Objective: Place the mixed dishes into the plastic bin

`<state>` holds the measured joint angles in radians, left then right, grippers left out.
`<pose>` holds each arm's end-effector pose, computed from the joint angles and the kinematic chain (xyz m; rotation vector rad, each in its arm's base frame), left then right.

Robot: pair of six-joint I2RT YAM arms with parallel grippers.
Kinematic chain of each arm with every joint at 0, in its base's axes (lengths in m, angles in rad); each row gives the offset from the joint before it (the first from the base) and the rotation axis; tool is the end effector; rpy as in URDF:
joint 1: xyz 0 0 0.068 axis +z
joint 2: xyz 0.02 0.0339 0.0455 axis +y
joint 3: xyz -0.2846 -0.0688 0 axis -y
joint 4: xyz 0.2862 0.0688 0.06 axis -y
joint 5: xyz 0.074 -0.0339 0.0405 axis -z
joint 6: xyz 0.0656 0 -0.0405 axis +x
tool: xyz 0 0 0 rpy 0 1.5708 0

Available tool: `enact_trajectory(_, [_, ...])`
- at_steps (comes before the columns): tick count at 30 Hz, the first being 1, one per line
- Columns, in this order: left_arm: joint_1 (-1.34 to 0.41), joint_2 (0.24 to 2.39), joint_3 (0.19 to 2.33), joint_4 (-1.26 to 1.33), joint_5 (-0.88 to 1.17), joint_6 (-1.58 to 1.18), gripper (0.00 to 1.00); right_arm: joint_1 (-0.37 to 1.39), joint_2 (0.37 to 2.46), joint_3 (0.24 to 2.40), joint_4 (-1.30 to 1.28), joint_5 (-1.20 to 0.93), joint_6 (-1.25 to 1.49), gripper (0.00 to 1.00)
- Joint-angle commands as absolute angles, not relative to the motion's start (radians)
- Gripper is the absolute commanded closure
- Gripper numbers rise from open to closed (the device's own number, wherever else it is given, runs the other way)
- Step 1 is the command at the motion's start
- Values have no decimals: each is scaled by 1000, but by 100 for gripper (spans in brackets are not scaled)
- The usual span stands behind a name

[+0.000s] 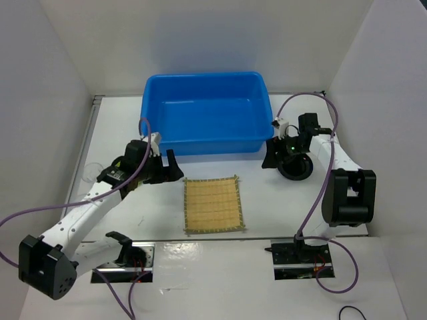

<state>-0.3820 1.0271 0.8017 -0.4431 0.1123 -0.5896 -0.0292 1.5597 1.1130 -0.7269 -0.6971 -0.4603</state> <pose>0.2519 -0.1091 0.2653 -0.1771 2.3089 -0.6387 0.3500 0.0319 0.2139 -0.7117 2.3977 0.7578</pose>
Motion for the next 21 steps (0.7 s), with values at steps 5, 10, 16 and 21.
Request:
enact_trajectory(5, [-437, 1173, 801, -407, 172, -637, 0, -51, 1589, 1149, -830, -788, -576, 39])
enact_trajectory(10, [-468, 1236, 738, -322, 204, -656, 0, -51, 1598, 1158, -859, -808, -623, 79])
enact_trajectory(16, [-517, 1215, 655, -242, 161, -692, 0, 251, 1591, 1172, -832, -580, -560, 100])
enact_trajectory(21, [-526, 1215, 591, -183, 152, -712, 0, 563, 1646, 1169, -758, -258, -475, 100])
